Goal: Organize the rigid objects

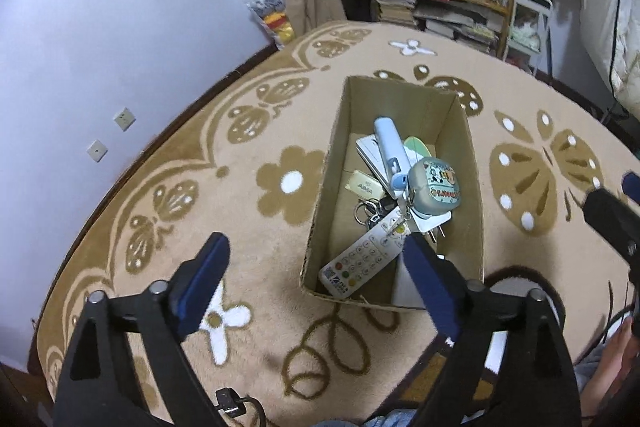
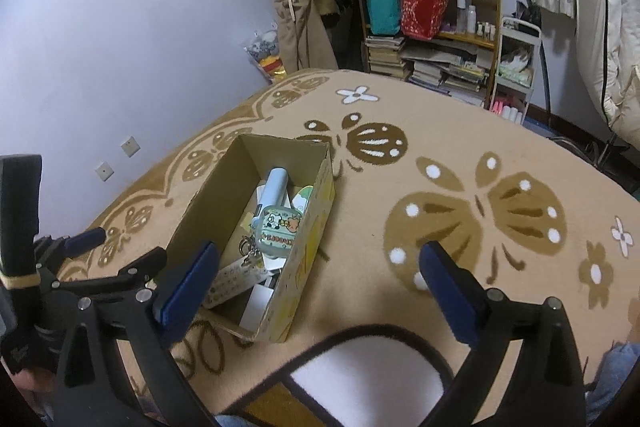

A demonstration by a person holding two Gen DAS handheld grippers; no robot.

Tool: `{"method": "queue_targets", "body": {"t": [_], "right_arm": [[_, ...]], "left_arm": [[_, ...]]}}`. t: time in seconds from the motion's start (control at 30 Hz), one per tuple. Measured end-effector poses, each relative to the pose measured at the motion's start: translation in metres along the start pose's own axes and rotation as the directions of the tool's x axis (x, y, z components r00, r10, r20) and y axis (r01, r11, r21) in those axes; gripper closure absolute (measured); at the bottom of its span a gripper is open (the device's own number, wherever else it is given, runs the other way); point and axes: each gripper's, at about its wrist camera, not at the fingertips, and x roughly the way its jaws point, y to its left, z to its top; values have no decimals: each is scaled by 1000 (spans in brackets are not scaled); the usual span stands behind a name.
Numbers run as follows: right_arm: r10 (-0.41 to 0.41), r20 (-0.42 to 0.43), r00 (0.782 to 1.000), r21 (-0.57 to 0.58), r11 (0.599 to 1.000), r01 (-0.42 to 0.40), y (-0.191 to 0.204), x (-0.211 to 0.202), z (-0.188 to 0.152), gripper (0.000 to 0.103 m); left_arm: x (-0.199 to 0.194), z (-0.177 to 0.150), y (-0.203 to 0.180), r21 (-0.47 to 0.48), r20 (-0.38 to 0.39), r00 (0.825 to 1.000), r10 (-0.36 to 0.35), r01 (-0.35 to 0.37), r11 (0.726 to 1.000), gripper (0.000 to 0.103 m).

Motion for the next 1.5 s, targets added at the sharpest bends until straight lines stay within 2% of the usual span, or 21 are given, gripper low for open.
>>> {"method": "queue_targets", "body": {"t": [0.17, 0.23, 0.43, 0.6, 0.7, 0.8, 1.07, 1.23, 1.5], "right_arm": [[-9, 21, 1000, 12, 1000, 9, -1, -17, -17, 0], [-8, 35, 999, 17, 1000, 8, -3, -24, -22, 0], [-15, 110, 994, 24, 1000, 12, -9, -52, -38, 0], [-30, 199, 980, 25, 999, 25, -17, -75, -49, 0], [-54, 226, 973, 18, 999, 52, -21, -83, -55, 0], [-47, 220, 974, 38, 998, 40, -27, -84, -61, 0], [-47, 210, 976, 50, 998, 37, -32, -81, -81, 0], [-53, 214, 975, 64, 997, 40, -35, -82, -84, 0], [-68, 221, 973, 88, 995, 50, -41, -84, -83, 0]], "left_arm": [[-23, -10, -2, -17, 93, 996, -8, 9, 1000, 7], [-34, -14, -3, -26, 131, 991, -31, 35, 999, 7], [-68, -28, -5, -38, 232, 972, -34, 44, 998, 7], [-94, -41, -8, -27, 292, 956, -19, 29, 999, 2], [-102, -49, -14, 1, 310, 951, -5, 5, 1000, 1], [-106, -58, -21, 26, 333, 943, 14, -24, 999, 1], [-106, -72, -26, 39, 338, 940, 33, -49, 998, 1], [-93, -72, -25, 43, 270, 963, 21, -34, 999, 1], [-93, -73, -19, 34, 271, 962, 1, -10, 999, 1]]}}
